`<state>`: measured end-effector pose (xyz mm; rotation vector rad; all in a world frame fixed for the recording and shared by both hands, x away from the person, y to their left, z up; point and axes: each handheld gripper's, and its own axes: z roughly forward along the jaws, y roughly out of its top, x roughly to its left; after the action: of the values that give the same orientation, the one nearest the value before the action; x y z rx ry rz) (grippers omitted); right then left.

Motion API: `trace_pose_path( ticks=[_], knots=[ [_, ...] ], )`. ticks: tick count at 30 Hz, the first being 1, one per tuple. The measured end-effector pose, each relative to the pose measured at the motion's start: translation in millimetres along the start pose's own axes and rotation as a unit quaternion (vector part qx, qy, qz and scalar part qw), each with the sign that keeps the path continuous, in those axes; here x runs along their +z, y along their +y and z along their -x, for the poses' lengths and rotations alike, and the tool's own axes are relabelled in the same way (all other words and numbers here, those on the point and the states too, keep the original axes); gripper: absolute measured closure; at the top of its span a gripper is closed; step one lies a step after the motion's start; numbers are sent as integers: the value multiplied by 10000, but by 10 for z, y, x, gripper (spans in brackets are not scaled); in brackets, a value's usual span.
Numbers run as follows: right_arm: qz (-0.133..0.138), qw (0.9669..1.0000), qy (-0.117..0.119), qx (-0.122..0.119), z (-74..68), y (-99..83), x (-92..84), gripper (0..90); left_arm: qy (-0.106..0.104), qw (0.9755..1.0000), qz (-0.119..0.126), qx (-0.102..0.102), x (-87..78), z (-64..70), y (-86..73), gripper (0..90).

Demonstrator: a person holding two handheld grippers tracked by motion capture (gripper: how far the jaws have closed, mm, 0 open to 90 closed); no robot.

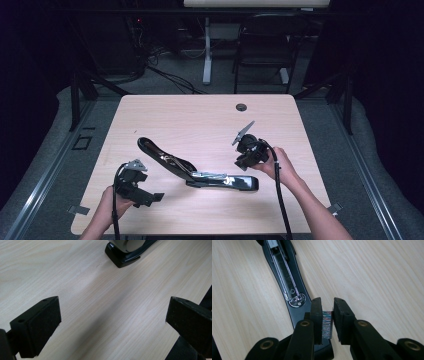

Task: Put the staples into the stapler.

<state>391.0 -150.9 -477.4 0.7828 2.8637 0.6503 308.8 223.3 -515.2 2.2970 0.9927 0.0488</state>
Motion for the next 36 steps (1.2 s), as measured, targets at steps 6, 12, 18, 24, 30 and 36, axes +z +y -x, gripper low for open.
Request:
trace_pose_path(
  ticks=[6,12,18,24,30,36],
  knots=[
    [46,9998,19,-212,-62,91,23,786,4,10000,-27,2,4,4,-6,1],
    [40,9993,46,-363,-106,157,51,786,87,9999,-108,26,8,3,-5,1],
    [6,9987,48,-509,-141,221,54,786,58,10000,-72,-3,1,-3,-10,1],
    [53,9981,146,-601,-175,296,61,786,65,9999,-94,-2,4,-3,-12,1],
    [83,9972,245,-696,-186,353,78,786,69,10000,-67,0,-2,-6,-12,1],
    [111,9963,388,-758,-203,386,93,786,66,9999,-87,1,5,-9,-12,1]
  ],
)
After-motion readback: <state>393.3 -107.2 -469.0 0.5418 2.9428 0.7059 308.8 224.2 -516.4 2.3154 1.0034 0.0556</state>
